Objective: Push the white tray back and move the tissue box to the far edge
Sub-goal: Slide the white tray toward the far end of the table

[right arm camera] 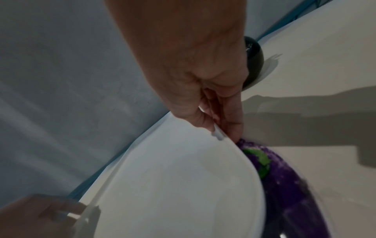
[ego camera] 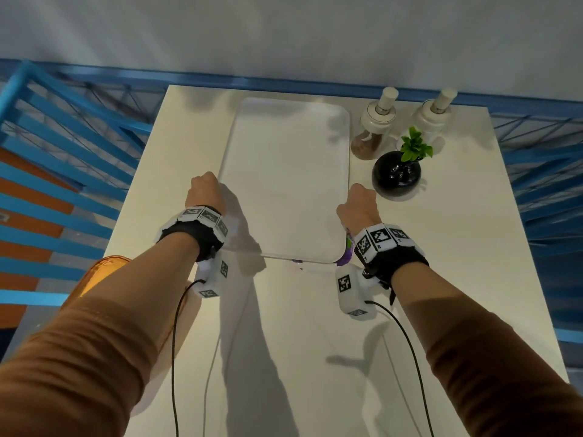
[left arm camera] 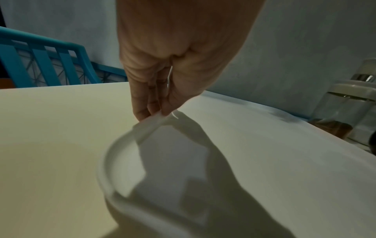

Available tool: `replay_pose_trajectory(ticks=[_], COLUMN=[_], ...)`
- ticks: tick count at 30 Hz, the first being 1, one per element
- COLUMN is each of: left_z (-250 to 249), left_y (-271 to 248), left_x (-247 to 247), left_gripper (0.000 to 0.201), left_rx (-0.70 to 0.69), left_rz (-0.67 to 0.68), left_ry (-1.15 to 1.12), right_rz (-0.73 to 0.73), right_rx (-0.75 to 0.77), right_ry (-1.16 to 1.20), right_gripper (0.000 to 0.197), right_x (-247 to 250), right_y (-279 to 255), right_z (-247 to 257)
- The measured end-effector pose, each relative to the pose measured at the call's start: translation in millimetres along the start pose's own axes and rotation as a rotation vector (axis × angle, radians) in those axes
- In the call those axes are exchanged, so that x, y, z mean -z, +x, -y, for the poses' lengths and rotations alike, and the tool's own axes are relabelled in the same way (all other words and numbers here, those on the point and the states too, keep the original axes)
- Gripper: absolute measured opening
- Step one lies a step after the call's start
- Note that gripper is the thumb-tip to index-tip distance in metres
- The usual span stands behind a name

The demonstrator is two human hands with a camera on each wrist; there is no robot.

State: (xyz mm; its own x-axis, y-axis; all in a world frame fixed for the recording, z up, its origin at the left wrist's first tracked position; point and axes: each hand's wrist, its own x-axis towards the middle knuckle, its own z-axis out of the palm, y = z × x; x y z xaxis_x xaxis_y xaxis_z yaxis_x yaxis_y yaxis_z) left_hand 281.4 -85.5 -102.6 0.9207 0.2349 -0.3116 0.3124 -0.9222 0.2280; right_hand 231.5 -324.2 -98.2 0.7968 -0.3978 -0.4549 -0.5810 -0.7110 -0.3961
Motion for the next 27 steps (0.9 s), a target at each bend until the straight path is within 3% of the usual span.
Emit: replay_pose_trajectory(ticks=[14, 27], left_z=[-7.8, -1.8], left_y=[22.0, 17.3], left_x=[4.4, 13.9], left_gripper=[0.034, 0.037], left_rx=[-0.060, -0.051], left_rz=[-0.003, 0.089], left_ry=[-0.003, -0.025], right_rz=[-0.049, -0.060], right_rx=[-0.031, -0.033], right_ry=[0.009, -0.091], right_gripper=[0.032, 0.029], right_x=[0.7, 6.8], right_y=[19.3, 10.4], right_z=[9.6, 6.5])
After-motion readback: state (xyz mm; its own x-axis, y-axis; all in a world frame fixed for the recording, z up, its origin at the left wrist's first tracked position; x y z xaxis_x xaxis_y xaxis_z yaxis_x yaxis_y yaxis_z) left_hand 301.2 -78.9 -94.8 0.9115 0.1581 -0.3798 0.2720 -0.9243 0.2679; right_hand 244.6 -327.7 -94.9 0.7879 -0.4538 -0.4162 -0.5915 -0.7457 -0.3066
